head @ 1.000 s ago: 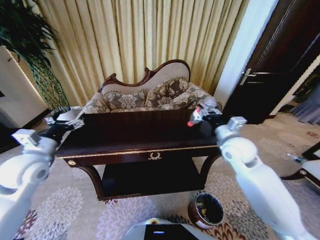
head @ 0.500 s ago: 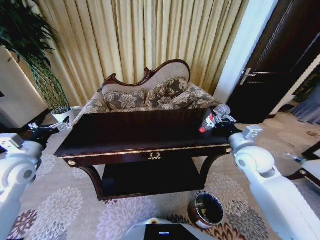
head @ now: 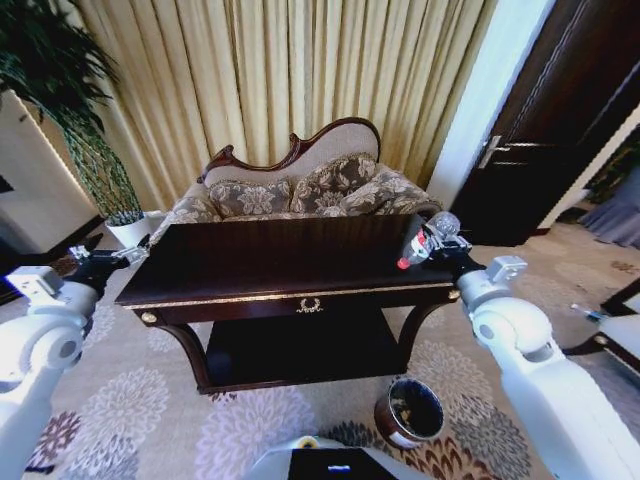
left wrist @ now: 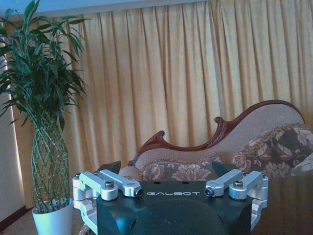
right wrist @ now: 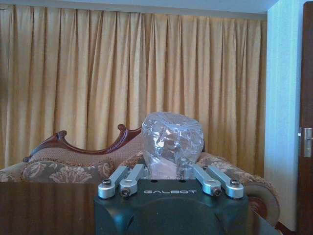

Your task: Move to the front of the table and place the trash on the table into the trash bin.

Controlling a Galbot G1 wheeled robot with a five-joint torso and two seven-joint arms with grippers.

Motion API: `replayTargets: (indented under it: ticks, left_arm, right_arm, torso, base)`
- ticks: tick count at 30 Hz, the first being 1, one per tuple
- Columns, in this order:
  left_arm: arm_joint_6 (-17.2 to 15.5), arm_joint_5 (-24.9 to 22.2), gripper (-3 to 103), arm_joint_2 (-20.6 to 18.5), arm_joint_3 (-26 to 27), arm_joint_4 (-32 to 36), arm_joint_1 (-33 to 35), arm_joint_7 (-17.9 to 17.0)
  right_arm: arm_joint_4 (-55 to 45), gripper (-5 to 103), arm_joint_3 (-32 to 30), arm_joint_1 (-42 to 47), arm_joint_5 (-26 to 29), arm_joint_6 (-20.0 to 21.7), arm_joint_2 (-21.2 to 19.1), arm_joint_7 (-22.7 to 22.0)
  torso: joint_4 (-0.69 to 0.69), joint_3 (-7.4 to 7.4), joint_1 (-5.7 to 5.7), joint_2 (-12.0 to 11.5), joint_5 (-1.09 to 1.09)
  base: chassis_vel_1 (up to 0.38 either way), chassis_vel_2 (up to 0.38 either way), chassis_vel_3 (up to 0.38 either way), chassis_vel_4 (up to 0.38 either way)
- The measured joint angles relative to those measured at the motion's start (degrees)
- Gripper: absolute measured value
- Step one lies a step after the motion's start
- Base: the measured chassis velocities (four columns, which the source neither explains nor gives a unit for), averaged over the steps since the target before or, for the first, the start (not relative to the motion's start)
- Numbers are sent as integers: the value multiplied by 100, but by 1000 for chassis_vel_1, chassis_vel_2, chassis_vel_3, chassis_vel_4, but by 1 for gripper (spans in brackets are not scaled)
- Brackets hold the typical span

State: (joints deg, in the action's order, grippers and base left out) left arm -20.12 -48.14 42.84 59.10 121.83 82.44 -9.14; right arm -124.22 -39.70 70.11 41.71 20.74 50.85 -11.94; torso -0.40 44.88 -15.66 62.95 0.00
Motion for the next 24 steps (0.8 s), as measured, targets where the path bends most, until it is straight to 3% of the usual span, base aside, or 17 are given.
replayTargets:
  ticks: [24]
  left_arm:
    - [2, 66, 100, 94, -119, 146, 36, 33]
  right_arm:
    - [-44, 27, -43, 415, -198, -43, 352, 107]
  torso:
    - [-1, -1, 2, 2, 0]
  base:
    - [128, -138, -128, 134]
